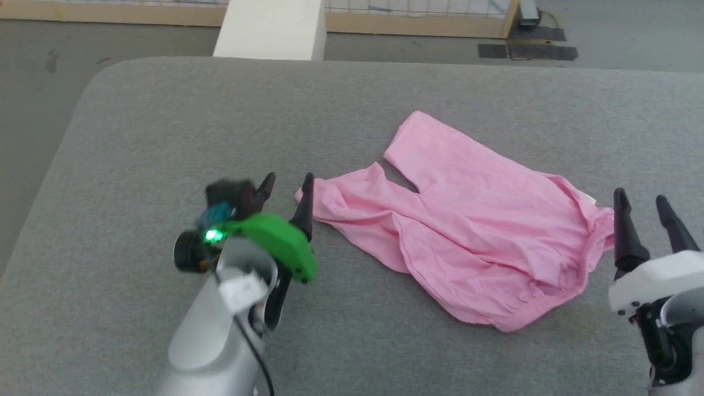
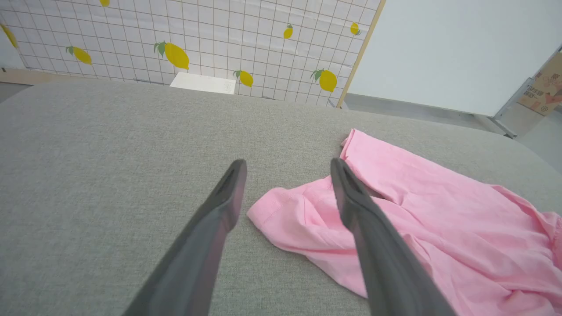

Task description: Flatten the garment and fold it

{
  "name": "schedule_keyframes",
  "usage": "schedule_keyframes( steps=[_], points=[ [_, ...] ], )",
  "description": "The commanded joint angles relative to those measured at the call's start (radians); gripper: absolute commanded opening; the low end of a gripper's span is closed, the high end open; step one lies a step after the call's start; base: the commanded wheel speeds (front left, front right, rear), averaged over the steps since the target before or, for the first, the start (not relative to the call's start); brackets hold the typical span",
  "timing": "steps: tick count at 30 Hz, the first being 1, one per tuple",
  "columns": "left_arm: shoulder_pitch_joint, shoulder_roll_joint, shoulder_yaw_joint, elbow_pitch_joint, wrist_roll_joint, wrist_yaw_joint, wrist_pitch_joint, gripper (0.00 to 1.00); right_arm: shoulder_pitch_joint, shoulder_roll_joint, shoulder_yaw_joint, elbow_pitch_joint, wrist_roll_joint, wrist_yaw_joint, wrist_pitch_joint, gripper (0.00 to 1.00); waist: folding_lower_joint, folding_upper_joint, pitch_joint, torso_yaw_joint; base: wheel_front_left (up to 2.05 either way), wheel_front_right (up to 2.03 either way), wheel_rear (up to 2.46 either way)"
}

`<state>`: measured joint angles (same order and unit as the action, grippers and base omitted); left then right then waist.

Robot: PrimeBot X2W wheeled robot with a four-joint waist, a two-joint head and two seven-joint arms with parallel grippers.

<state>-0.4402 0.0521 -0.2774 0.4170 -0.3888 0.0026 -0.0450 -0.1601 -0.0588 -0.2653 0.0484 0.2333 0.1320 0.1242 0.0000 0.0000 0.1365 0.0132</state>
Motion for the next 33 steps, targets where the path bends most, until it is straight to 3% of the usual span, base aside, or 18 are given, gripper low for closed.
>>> schedule_keyframes(
  steps=[1,8,15,16,17,18,19,27,33],
  points=[
    [-0.05,-0.001,-0.006,0.037,0.005,0.009,0.049,1.0,0.021,0.005,0.007,-0.012,0.005,-0.001,-0.006,1.0,0.0,0.0,0.009,-0.03,0.0,0.0,0.0],
    [-0.226,0.004,-0.037,0.237,-0.001,0.06,0.384,1.0,0.053,0.008,0.049,-0.02,0.041,-0.001,-0.004,1.0,0.0,0.0,0.04,-0.097,0.0,0.0,0.0],
    [-0.271,0.012,-0.05,0.329,-0.002,0.089,0.503,1.0,0.052,0.008,0.048,-0.014,0.046,-0.001,-0.011,1.0,0.0,0.0,0.067,-0.126,0.0,0.0,0.0],
    [-0.275,0.013,-0.047,0.333,-0.003,0.093,0.498,0.87,0.051,0.008,0.045,-0.013,0.044,-0.001,-0.013,1.0,0.0,0.0,0.07,-0.126,0.0,0.0,0.0],
    [-0.276,0.013,-0.043,0.336,-0.008,0.095,0.491,0.42,0.051,0.008,0.043,-0.013,0.044,-0.001,-0.014,1.0,0.0,0.0,0.071,-0.125,0.0,0.0,0.0],
    [-0.276,0.013,-0.042,0.34,-0.011,0.092,0.487,0.08,0.051,0.008,0.039,-0.014,0.042,-0.001,-0.015,1.0,0.0,0.0,0.073,-0.122,0.0,0.0,0.0],
    [-0.276,0.012,-0.04,0.341,-0.017,0.088,0.481,0.0,0.051,0.008,0.037,-0.014,0.041,-0.001,-0.016,1.0,0.0,0.0,0.074,-0.119,0.0,0.0,0.0],
    [-0.251,0.002,0.03,0.258,-0.154,0.033,0.339,0.0,0.053,0.008,0.031,-0.013,0.02,-0.001,-0.01,1.0,0.0,0.0,0.04,-0.042,0.0,0.0,0.0],
    [-0.085,0.006,0.093,0.159,-0.226,0.06,0.265,0.0,0.076,0.008,0.053,-0.01,0.026,-0.001,0.0,1.0,0.0,0.0,-0.004,0.023,0.0,0.0,0.0]
  ],
)
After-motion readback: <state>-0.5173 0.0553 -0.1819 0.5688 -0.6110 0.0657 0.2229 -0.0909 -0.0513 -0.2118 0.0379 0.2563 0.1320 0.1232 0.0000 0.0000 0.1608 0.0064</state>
